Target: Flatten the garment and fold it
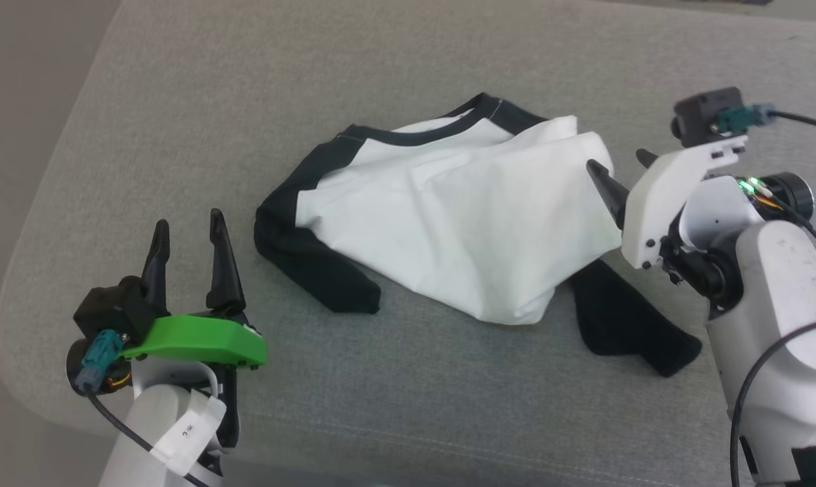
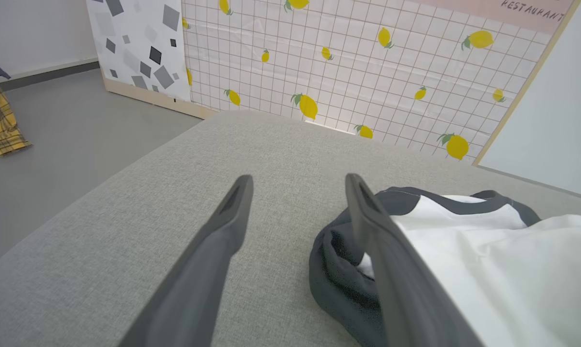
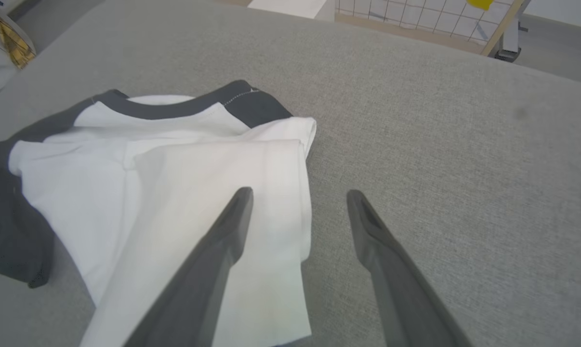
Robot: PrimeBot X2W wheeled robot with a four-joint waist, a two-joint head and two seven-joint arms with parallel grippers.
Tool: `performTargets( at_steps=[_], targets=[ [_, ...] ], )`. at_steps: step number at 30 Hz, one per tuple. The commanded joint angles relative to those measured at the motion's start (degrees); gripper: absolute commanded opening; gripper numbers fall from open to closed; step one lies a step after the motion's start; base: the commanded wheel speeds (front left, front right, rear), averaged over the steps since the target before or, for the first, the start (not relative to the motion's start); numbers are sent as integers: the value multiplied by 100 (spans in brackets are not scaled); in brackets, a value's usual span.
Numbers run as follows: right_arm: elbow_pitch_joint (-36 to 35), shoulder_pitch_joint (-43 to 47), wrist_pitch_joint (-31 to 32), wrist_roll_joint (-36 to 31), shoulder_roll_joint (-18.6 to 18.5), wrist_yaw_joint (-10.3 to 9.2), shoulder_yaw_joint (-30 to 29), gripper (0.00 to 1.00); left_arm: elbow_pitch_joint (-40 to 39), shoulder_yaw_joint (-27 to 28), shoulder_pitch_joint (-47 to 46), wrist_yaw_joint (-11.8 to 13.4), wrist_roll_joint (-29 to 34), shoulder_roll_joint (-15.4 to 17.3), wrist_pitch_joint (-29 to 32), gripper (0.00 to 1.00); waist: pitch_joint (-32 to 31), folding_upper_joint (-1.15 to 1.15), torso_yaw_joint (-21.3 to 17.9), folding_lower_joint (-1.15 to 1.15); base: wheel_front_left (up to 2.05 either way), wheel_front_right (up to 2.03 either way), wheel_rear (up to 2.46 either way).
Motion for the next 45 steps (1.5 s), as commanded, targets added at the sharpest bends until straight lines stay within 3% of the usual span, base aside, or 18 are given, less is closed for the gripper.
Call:
performTargets(
  at_steps=[1,6,7,9,16,22,29,33,37,38,39,45],
  targets=[
    [175,-135,76,-51,-14,-9,51,100,32,-11,-69,-21,38,-40,-41,100,271,0,257,0,0,0,0],
    [584,-381,163,29,-39,-9,284,100,125,19,-142,-107,74,-117,-49,100,344,0,326,0,0,0,0],
    [640,-414,159,63,-39,-9,304,44,146,27,-150,-127,89,-127,-50,100,350,0,325,0,0,0,0],
    [688,-466,92,103,-48,-9,366,0,173,43,-170,-162,116,-155,-50,100,348,0,313,0,0,0,0],
    [495,-460,-276,295,-128,-9,564,0,260,98,-191,-251,223,-224,-51,100,128,0,162,0,0,0,0],
    [-544,-109,-343,568,-169,-9,1033,0,301,210,-87,-280,246,-197,-52,100,-202,0,25,0,0,0,0],
    [-1820,967,894,1779,-337,-9,2665,0,267,264,26,-284,218,-131,-32,100,-409,0,103,0,0,0,0],
    [-1935,1586,1469,2230,-586,-9,3408,0,256,266,100,-257,168,-138,19,100,-446,0,202,0,0,0,0],
    [-1861,1935,1656,2552,-648,-9,3731,0,282,267,180,-253,105,-137,77,100,-483,0,250,0,0,0,0],
    [-1882,1958,1579,2617,-615,-9,3699,47,289,263,194,-253,99,-133,82,100,-505,0,257,0,0,0,0],
    [-1921,1941,1478,2632,-589,-9,3650,100,293,265,207,-248,92,-129,91,100,-515,0,256,0,0,0,0],
    [-2049,1641,452,2345,-284,-9,2414,100,292,244,230,-230,62,-117,126,100,-593,0,244,0,0,0,0]
  ],
)
